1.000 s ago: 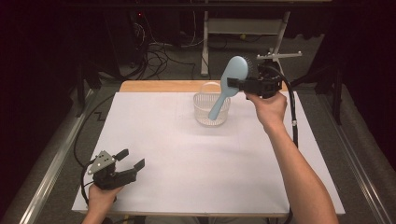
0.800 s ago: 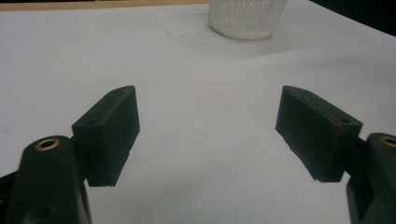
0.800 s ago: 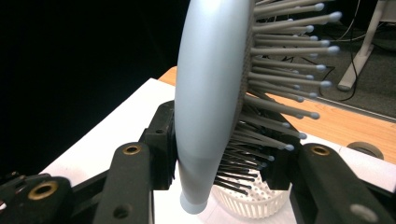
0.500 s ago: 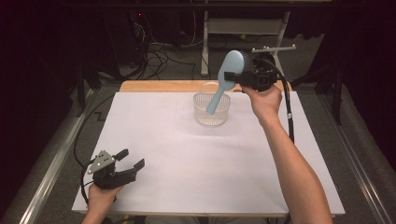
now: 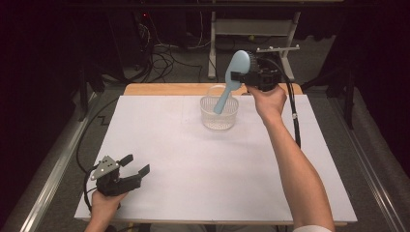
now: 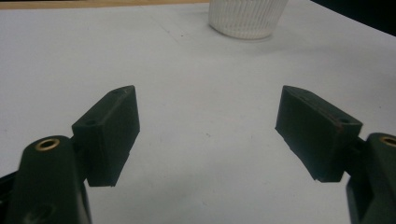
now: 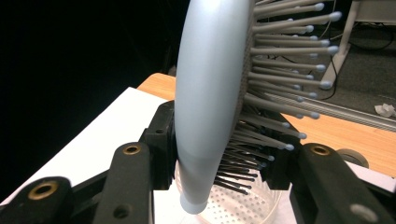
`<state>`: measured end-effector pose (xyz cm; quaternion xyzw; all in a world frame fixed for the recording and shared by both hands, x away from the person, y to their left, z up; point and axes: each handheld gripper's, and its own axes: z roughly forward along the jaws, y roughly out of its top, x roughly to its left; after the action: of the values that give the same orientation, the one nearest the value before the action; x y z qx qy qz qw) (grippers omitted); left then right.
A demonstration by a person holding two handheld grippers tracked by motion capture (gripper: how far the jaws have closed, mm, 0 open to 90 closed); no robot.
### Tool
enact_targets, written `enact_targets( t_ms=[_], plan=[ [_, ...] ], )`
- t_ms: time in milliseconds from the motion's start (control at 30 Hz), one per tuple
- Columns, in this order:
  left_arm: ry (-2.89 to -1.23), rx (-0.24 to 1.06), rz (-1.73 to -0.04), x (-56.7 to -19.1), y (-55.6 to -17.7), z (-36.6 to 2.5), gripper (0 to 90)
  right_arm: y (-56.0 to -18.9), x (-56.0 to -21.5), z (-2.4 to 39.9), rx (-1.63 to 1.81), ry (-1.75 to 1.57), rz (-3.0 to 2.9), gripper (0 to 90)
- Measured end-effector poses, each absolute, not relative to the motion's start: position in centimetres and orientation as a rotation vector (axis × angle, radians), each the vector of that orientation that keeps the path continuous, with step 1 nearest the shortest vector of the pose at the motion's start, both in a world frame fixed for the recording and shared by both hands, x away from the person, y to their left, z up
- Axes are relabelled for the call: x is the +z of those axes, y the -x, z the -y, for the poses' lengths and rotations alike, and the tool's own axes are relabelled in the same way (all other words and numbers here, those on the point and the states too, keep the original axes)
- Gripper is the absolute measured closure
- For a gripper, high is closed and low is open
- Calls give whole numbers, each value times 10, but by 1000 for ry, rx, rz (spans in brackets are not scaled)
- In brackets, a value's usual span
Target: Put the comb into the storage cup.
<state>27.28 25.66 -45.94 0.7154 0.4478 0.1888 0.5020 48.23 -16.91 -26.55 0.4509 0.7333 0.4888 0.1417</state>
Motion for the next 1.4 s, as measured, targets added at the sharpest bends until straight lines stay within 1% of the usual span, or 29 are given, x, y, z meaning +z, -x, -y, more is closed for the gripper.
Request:
enact_targets(
  t_ms=[700, 1400],
  plan=[
    [-1743, 455, -1077, -460, -273, -256, 211, -497, -289, 149, 1342, -1316, -2144, 560],
    [-1746, 452, -1074, -460, -273, -255, 211, -505, -320, 134, 1289, -1332, -2152, 557]
  ],
)
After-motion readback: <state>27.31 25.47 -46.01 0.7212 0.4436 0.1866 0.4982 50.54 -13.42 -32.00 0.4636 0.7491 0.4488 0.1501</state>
